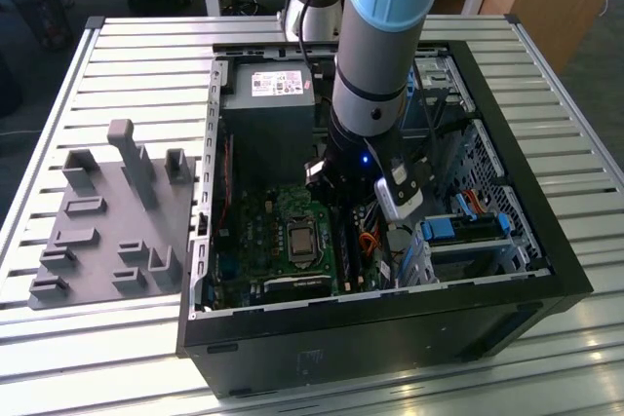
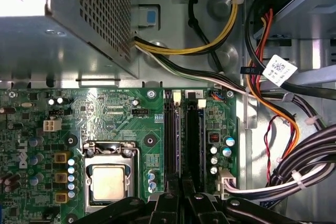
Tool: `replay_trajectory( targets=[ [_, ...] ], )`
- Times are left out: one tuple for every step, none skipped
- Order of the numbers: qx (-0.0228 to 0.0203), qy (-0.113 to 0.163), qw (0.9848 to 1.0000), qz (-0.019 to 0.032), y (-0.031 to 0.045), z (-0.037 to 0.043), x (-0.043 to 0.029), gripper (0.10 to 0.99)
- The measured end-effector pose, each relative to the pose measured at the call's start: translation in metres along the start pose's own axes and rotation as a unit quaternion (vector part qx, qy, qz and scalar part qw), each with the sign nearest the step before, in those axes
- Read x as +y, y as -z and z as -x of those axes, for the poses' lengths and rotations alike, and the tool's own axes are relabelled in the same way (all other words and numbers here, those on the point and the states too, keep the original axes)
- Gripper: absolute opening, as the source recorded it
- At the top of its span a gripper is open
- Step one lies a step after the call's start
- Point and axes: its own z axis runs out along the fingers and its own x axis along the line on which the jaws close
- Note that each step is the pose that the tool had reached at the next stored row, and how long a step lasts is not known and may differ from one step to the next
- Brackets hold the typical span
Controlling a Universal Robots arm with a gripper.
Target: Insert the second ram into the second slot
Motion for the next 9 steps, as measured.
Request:
replay_trajectory(
  targets=[
    [0.0000, 0.000, 1.0000, -0.0001, -0.0002, 0.0000, 0.0000, 0.137],
    [0.0000, 0.000, 1.0000, -0.0001, -0.0005, -0.0001, -0.0001, 0.137],
    [0.0000, 0.000, 1.0000, 0.0000, -0.0007, 0.0000, 0.0000, 0.137],
    [0.0000, 0.000, 1.0000, 0.0000, -0.0011, 0.0000, 0.0000, 0.137],
    [0.0000, 0.000, 1.0000, 0.0000, -0.0013, 0.0000, -0.0001, 0.137],
    [0.0000, 0.000, 1.0000, 0.0000, -0.0013, 0.0000, -0.0001, 0.137],
    [0.0000, 0.000, 1.0000, -0.0001, -0.0013, 0.0000, -0.0001, 0.137],
    [0.0000, 0.000, 1.0000, -0.0001, -0.0013, 0.0000, -0.0001, 0.137],
    [0.0000, 0.000, 1.0000, 0.0000, -0.0014, 0.0000, -0.0001, 0.137]
  ],
)
